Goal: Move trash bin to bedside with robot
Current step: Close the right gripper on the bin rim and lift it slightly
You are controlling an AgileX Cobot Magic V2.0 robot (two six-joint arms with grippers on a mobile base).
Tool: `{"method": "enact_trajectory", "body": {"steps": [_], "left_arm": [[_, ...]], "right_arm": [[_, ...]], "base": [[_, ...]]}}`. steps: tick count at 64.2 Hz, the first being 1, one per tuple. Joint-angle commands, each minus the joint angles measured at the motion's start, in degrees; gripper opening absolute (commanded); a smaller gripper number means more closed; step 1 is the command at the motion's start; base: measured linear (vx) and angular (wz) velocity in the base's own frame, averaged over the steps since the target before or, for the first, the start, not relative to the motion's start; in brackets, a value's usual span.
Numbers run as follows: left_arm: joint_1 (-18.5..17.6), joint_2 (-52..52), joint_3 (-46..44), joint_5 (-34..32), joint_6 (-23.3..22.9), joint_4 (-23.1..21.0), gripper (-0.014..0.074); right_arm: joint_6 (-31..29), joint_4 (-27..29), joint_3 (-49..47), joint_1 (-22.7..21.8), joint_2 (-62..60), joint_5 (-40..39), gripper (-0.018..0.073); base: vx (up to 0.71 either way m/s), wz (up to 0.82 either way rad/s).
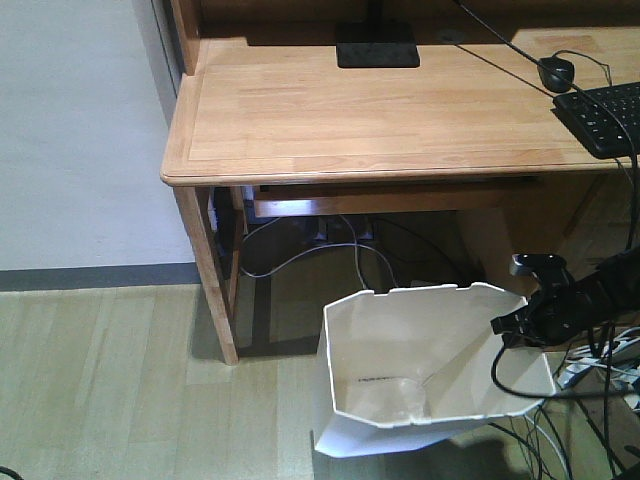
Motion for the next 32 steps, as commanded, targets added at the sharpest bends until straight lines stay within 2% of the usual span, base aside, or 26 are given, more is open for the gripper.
{"method": "enact_trajectory", "body": {"steps": [1,16,32], "left_arm": [[-0.35,-0.87,0.67,-4.28,-0.79,-0.54,-0.0006],[-0.35,-0.87,0.67,-4.28,-0.79,-0.54,-0.0006],[-0.35,-0.87,0.67,-4.28,-0.79,-0.54,-0.0006]], "right_arm": [[-0.28,2.42,4.37,-0.24,-9.71,10.08,-0.0003],[-4.18,7.47,11.7,-0.24,-19.77,13.95,-0.0003],[-3.98,7.22,12.49,-0.24,-23.89,16.92,-0.0003]], "base": [[0.0,0.0],[0.0,0.0],[0.0,0.0]]}}
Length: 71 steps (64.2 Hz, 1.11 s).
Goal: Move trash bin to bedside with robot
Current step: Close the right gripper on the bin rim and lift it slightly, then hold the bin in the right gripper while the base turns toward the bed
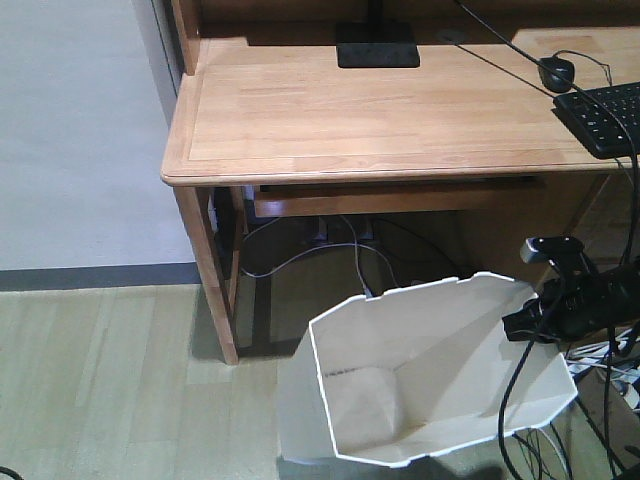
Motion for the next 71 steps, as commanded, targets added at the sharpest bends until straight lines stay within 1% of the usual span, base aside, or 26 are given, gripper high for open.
{"method": "enact_trajectory", "body": {"steps": [1,14,23,48,71], "left_arm": [[-0.35,-0.87,0.67,-4.28,-0.79,-0.54,-0.0006],[-0.35,-0.87,0.67,-4.28,-0.79,-0.54,-0.0006],[-0.35,-0.87,0.67,-4.28,-0.79,-0.54,-0.0006],[-0.35,-0.87,0.67,-4.28,-0.79,-0.54,-0.0006],[-0.35,-0.87,0.67,-4.28,-0.79,-0.54,-0.0006]], "right_arm": [[1.23,5.27,-0.85,-0.24,-4.35,10.39,-0.0003],[1.25,5.1,-0.85,-0.24,-4.35,19.7,-0.0003],[1.25,5.04,-0.85,-0.24,-4.35,23.03,-0.0003],[1.25,5.04,-0.85,-0.24,-4.35,23.16,-0.0003],[1.25,5.04,-0.85,-0.24,-4.35,23.16,-0.0003]], "base": [[0.0,0.0],[0.0,0.0],[0.0,0.0],[-0.01,0.03],[-0.06,0.22]]}}
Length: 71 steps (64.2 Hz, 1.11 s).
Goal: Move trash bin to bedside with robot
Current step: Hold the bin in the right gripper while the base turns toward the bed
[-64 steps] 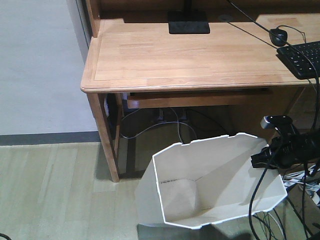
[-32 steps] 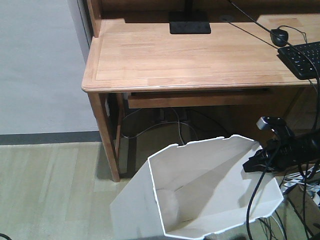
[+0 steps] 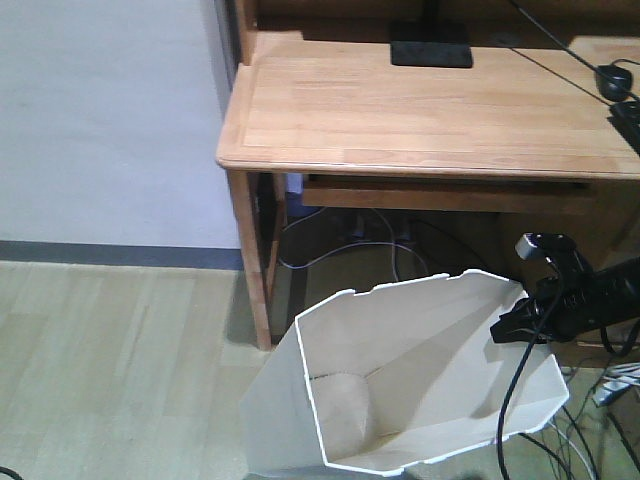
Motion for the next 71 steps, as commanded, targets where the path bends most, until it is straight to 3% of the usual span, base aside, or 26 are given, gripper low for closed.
{"method": "enact_trajectory", "body": {"steps": [1,71], "left_arm": [[-0.35,-0.87,0.67,-4.28,-0.79,-0.54,-0.0006],[-0.35,-0.87,0.67,-4.28,-0.79,-0.54,-0.0006]], "right_arm": [[1.28,5.8,-0.85,-0.2,-3.42,13.85,-0.0003],[1.28,5.8,-0.85,-0.2,-3.42,13.57,-0.0003]], "base": [[-0.07,0.28],[-0.08,0.38]]}}
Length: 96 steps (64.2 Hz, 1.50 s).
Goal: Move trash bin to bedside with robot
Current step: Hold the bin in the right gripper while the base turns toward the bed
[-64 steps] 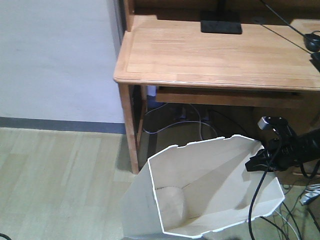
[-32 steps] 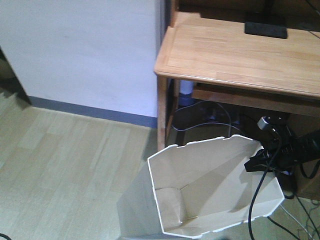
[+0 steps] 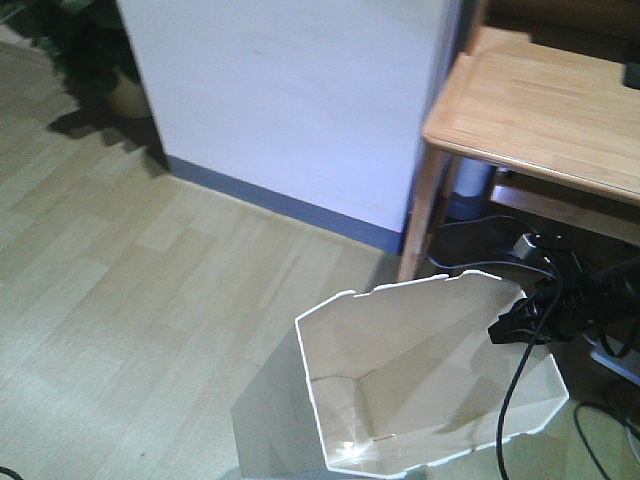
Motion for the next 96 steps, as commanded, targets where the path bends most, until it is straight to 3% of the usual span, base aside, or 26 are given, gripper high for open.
{"method": "enact_trajectory", "body": {"steps": [1,96], "left_arm": [[-0.35,-0.87,0.67,-4.28,-0.79,-0.54,-0.0006],[-0.35,-0.87,0.67,-4.28,-0.79,-0.54,-0.0006]], "right_arm": [[1.28,5.8,-0.85,-0.2,-3.42,12.75,-0.0003],[1.22,5.8,-0.85,-0.2,-3.42,12.83,-0.0003]], "base": [[-0.07,0.53],[0.08,0.53]]}}
